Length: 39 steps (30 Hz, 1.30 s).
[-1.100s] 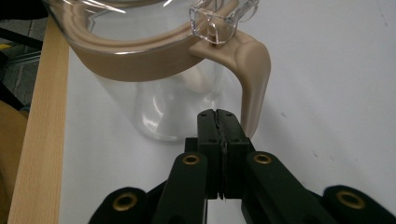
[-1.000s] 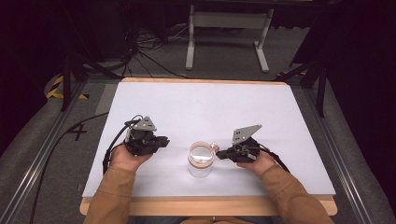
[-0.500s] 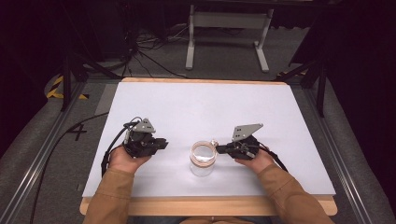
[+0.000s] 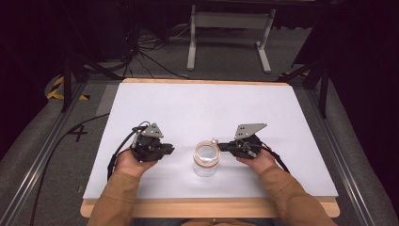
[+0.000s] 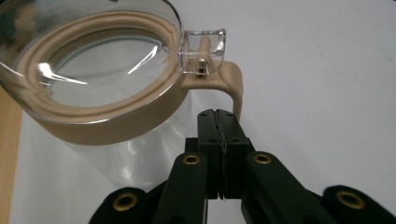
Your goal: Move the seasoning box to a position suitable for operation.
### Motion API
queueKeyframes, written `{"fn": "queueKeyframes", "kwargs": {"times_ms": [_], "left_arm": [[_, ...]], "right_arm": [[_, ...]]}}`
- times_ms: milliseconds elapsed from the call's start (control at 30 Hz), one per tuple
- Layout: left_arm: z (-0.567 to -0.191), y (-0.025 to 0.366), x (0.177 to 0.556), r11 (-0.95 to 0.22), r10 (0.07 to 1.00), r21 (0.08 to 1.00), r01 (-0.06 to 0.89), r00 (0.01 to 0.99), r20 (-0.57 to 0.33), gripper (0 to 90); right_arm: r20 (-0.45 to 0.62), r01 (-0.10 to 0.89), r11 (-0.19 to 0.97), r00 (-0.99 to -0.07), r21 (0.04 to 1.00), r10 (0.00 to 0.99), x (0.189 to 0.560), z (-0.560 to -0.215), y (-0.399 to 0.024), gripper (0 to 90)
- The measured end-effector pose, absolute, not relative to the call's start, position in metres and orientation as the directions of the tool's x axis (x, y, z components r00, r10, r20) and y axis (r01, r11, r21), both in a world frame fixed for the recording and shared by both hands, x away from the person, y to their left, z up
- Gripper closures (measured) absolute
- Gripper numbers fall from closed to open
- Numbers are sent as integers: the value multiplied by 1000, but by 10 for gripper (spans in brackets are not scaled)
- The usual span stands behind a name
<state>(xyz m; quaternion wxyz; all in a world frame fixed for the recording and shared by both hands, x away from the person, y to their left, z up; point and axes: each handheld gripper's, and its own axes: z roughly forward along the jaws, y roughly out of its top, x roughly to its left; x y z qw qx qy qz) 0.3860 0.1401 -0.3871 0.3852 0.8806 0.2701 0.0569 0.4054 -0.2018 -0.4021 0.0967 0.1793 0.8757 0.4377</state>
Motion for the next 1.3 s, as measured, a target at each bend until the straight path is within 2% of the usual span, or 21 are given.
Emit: {"fn": "queueKeyframes", "kwargs": {"times_ms": [533,967,1300], "left_arm": [[-403,96,390,-663,362,652,367,920,-149,893],[-407,84,394,-694,328,621,364,928,-177,898],[-409,65,390,-711,254,625,321,947,-197,897]], "right_arm": [[-19,247,506,-886,827,464,400,-386,-238,895],[-18,255,493,-876,832,482,396,-385,-247,894],[-17,260,480,-867,838,498,395,-384,-254,894]]}}
